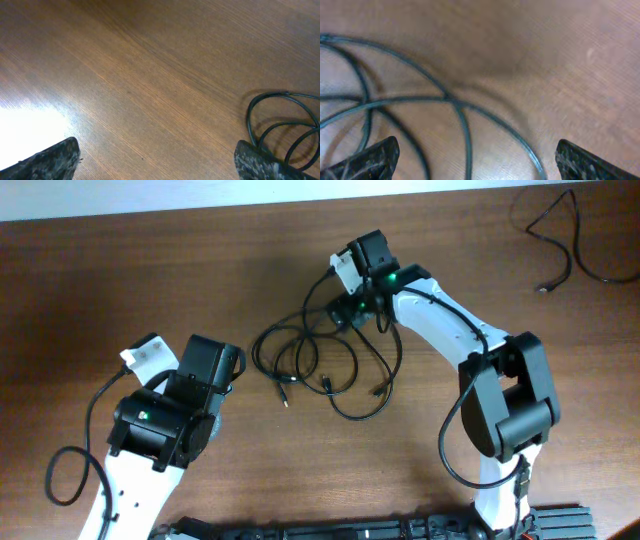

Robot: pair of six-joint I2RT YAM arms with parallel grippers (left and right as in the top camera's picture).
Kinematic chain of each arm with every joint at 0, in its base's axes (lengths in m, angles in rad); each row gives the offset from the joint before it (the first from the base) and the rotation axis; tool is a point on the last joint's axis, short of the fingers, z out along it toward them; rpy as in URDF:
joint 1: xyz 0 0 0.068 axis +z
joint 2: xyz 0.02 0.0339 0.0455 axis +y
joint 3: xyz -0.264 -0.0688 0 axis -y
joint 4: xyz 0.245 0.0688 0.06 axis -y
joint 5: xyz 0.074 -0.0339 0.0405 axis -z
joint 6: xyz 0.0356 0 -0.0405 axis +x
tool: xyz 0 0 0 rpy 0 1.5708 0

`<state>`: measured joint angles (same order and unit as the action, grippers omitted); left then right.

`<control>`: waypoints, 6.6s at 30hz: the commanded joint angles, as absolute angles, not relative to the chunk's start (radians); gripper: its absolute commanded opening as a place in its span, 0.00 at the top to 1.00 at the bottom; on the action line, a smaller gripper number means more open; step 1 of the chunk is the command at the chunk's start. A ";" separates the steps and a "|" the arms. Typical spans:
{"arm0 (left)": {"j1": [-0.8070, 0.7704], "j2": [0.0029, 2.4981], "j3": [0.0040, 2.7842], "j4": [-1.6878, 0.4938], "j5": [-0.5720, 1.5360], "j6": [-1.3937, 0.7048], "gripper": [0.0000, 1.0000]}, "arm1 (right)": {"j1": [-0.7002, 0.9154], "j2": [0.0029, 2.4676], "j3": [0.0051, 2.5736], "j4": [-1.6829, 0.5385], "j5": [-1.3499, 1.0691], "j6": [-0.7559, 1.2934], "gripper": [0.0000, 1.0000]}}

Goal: Untangle cables

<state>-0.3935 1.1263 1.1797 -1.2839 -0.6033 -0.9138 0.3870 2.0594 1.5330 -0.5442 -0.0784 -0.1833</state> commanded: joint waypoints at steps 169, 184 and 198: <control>-0.396 1.118 1.173 -1.286 -0.624 -0.931 0.01 | -0.204 1.330 1.743 -1.325 -0.214 -0.060 0.01; -0.396 1.118 1.173 -1.286 -0.624 -0.931 0.01 | -0.204 0.614 0.638 -0.602 -0.394 0.039 0.02; -0.396 1.118 1.173 -1.286 -0.624 -0.931 0.01 | -0.202 0.585 0.413 -0.279 -0.403 0.033 0.02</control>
